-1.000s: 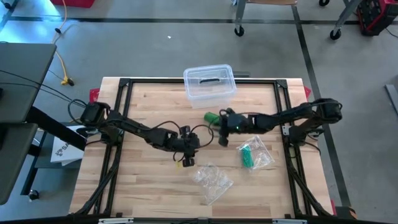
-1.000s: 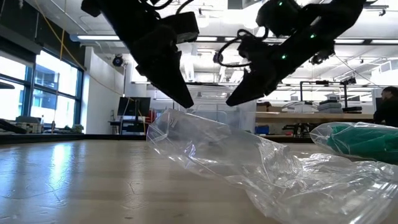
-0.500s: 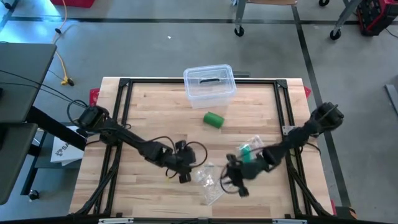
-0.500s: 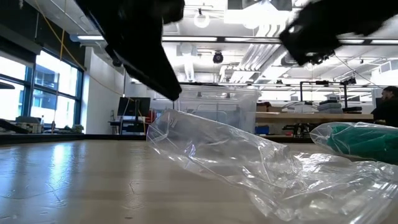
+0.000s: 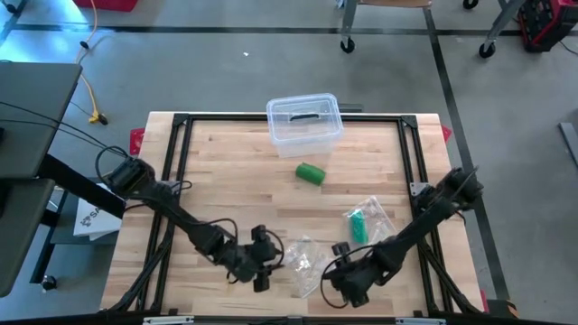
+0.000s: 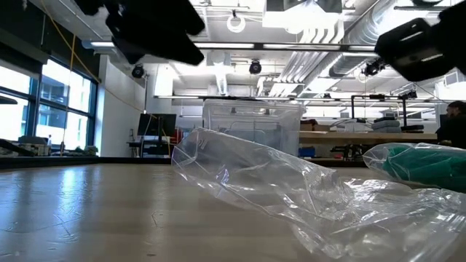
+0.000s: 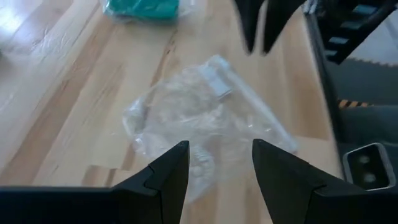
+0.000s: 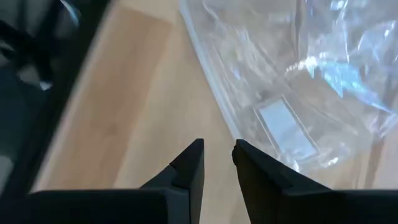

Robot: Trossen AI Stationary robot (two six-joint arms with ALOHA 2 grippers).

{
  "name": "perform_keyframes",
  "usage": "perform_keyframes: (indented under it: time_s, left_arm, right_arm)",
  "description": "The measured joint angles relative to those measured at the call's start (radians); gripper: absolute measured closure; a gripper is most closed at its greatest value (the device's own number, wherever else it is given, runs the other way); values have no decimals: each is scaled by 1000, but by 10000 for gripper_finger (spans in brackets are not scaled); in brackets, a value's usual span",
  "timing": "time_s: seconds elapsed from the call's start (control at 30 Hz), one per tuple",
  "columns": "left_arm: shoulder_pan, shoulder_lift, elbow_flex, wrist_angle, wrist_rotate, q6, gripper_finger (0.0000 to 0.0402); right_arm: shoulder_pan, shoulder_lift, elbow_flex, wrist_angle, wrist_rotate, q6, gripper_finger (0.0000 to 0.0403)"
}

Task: Roll bandage
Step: Put the rolled green bandage into the transparent zip bag

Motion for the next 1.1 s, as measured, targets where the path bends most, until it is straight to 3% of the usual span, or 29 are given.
perform_keyframes:
  time_s: [0.17,0.43,0.53,0.63,0.83,1.0,1.1]
  left_arm:
    - [-26,0,0,40,-25,0,232]
    - [-17,0,0,48,-44,6,232]
    - [-8,0,0,48,-46,7,232]
    - [-2,1,0,50,-48,32,232]
    - [-17,1,0,153,-88,176,232]
    - [-55,1,0,252,-169,354,232]
    - [-72,1,0,292,-157,477,232]
  right_arm:
    - [-15,108,106,-91,-12,-19,308]
    - [-46,173,148,-80,-12,-106,214]
    - [-53,200,148,-77,-13,-155,209]
    - [-55,209,150,-73,-1,-193,243]
    - [-88,208,149,-72,-61,-157,387]
    - [-107,173,144,-87,-60,-40,393]
    - [-112,100,144,-73,-76,0,400]
